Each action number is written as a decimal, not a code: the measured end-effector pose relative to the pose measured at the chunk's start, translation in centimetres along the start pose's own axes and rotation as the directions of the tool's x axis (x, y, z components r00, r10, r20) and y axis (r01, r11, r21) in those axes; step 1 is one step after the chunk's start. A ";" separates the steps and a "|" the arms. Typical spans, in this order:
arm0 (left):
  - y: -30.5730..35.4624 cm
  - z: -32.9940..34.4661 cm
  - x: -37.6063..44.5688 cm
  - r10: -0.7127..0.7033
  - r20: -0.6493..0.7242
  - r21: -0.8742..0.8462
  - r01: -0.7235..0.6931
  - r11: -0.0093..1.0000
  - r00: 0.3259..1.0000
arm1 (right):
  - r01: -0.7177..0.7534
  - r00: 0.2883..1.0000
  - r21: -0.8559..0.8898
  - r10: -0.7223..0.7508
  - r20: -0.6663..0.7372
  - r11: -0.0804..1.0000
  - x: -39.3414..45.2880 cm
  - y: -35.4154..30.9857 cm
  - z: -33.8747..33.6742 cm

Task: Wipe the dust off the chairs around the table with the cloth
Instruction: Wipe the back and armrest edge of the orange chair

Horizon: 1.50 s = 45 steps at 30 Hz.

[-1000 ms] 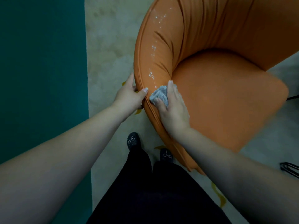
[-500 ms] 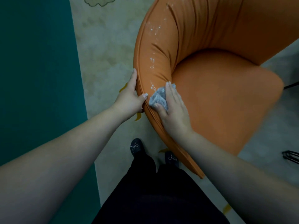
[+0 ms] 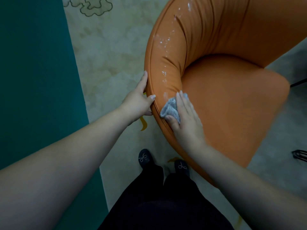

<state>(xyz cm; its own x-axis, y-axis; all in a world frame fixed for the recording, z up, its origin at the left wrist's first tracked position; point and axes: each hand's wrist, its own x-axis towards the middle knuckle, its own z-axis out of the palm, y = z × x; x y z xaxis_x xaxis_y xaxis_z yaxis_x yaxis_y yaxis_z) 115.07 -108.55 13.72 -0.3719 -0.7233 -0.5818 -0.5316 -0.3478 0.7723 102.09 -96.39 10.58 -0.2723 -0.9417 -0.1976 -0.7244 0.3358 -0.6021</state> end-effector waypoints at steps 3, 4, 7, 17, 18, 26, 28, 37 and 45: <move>0.0 -0.2 0.4 -0.004 0.012 0.008 0.004 1.000 1.000 | -0.020 0.999 0.000 0.020 -0.030 1.000 0.7 -0.4 0.4; 0.0 -0.2 0.5 -0.003 0.015 0.007 0.003 1.000 1.000 | -0.023 0.999 0.016 0.023 -0.042 1.000 1.8 -0.8 0.5; -0.2 -0.4 0.7 0.002 0.007 -0.032 -0.002 0.999 1.000 | -0.017 0.998 0.067 0.020 -0.055 0.998 5.5 -2.1 0.2; 1.6 -0.9 1.9 -0.034 -0.012 -0.051 0.034 0.998 0.999 | 0.036 0.999 0.018 -0.035 -0.035 0.999 4.0 -1.3 0.3; 1.6 -0.9 1.9 -0.036 -0.010 -0.042 0.036 0.998 0.999 | 0.039 0.998 0.025 -0.037 -0.050 0.999 5.2 -1.8 0.3; 1.8 -0.8 1.9 -0.047 -0.033 -0.010 0.046 0.999 0.998 | 0.112 0.993 0.091 -0.109 -0.041 0.990 6.7 -1.5 -0.1; 1.9 -0.8 2.0 -0.040 -0.050 -0.010 0.040 0.999 0.998 | 0.132 0.991 0.081 -0.129 -0.040 0.988 5.7 -1.1 0.1; 2.5 -0.7 2.7 -0.051 -0.074 -0.050 0.048 0.998 0.996 | 0.147 0.984 0.111 -0.134 -0.115 0.983 12.7 -2.6 -0.6; 3.0 -1.2 4.3 -0.013 -0.067 -0.042 0.010 0.999 0.998 | 0.154 0.983 0.123 -0.139 -0.123 0.980 12.8 -2.1 -0.5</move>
<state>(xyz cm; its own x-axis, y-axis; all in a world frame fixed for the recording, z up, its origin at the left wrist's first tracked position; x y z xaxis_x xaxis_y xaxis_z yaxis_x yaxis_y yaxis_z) 112.84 -113.43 13.82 -0.3130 -0.7574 -0.5731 -0.5029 -0.3797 0.7765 99.81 -109.16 9.69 -0.2449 -0.9694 -0.0148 -0.6742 0.1812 -0.7160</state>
